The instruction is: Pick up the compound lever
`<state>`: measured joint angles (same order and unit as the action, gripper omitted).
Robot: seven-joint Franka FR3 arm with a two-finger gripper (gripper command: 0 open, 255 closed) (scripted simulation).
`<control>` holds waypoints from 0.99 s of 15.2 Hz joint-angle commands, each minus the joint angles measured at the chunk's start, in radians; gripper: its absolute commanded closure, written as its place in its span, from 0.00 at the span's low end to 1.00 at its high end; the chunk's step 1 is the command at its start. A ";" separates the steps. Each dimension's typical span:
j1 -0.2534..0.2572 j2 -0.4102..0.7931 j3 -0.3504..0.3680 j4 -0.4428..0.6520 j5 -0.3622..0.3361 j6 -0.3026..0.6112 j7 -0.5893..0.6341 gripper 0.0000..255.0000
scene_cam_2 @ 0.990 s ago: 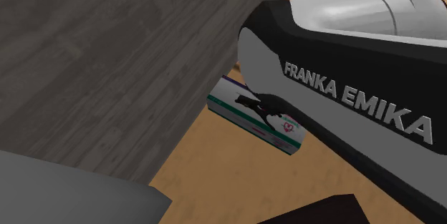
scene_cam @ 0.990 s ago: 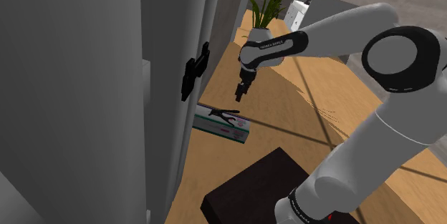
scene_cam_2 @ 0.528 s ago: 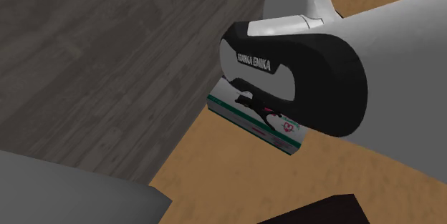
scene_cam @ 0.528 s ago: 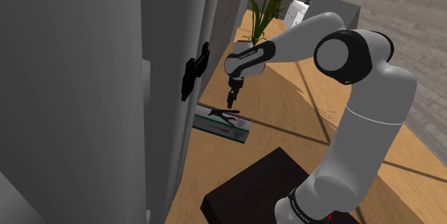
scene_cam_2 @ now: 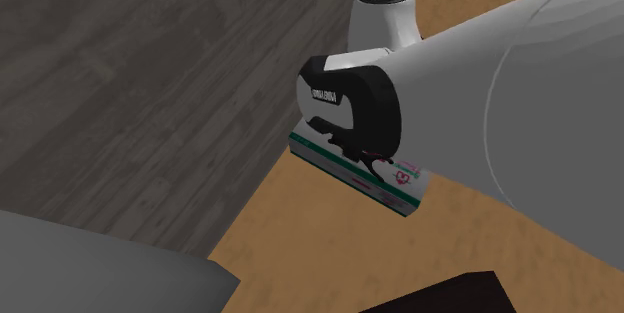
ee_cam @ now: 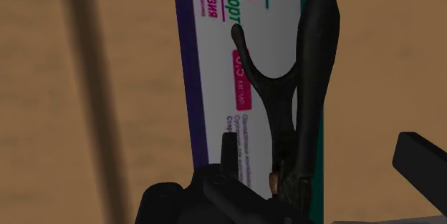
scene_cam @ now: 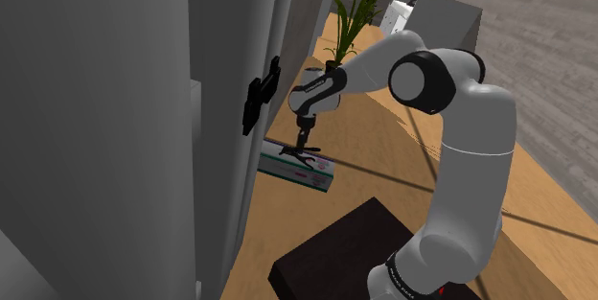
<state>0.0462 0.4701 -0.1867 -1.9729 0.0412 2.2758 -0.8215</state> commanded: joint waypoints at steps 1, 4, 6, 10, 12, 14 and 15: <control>-0.003 0.022 0.002 0.001 0.004 0.021 -0.003 0.00; -0.006 0.048 0.006 0.002 0.009 0.046 -0.006 0.00; -0.005 0.047 0.006 0.000 0.009 0.047 -0.005 1.00; -0.006 0.048 0.006 0.000 0.009 0.048 -0.005 1.00; -0.006 0.048 0.006 0.000 0.009 0.048 -0.006 1.00; -0.006 0.048 0.006 0.001 0.009 0.048 -0.006 1.00; -0.006 0.048 0.006 0.002 0.009 0.046 -0.006 1.00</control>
<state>0.0404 0.5181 -0.1808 -1.9717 0.0503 2.3227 -0.8271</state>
